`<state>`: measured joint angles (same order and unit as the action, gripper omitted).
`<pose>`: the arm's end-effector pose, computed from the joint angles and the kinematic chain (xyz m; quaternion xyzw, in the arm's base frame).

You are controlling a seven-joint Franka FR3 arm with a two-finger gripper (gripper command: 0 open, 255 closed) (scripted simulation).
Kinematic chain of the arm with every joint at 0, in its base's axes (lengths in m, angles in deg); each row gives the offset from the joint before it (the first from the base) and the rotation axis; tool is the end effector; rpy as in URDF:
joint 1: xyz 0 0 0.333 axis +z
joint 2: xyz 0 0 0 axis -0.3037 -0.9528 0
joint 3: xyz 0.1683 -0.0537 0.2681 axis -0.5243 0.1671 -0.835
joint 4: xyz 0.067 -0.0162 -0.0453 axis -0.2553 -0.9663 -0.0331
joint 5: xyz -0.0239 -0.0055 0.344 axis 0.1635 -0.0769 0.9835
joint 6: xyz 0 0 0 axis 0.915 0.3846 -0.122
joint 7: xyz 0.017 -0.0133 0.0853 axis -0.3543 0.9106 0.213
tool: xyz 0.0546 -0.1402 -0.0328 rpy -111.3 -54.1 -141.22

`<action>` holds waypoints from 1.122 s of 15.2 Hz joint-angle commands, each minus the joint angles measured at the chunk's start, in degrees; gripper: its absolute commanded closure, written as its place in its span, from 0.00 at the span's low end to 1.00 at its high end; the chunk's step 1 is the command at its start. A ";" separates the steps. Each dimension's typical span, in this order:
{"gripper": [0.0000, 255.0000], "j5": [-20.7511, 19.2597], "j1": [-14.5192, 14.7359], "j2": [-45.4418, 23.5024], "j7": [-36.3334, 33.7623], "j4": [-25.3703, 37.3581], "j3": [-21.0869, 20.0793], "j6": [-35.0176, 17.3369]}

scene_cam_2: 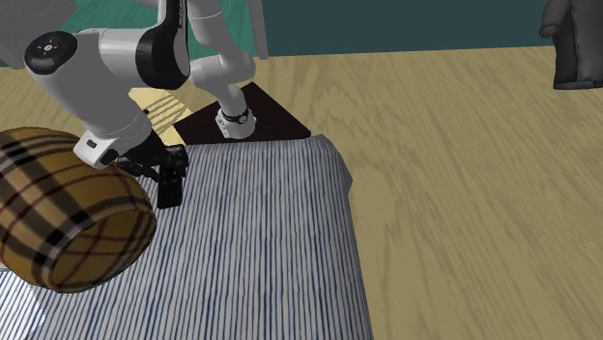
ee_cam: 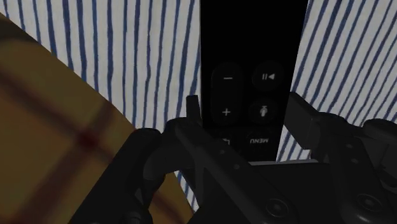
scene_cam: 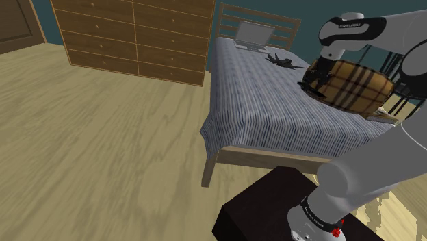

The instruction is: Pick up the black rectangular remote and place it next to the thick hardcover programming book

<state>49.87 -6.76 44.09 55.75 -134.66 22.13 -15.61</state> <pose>0.3216 -0.3237 0.5230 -0.9711 0.2387 0.0022 0.0041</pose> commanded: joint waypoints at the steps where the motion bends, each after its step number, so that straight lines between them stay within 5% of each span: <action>1: 1.00 -0.33 -1.16 0.03 2.77 0.28 1.65 0.25; 17: 1.00 0.87 -10.64 -6.59 26.81 7.70 15.69 1.04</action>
<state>50.48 -16.60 38.25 80.57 -127.67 36.71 -14.59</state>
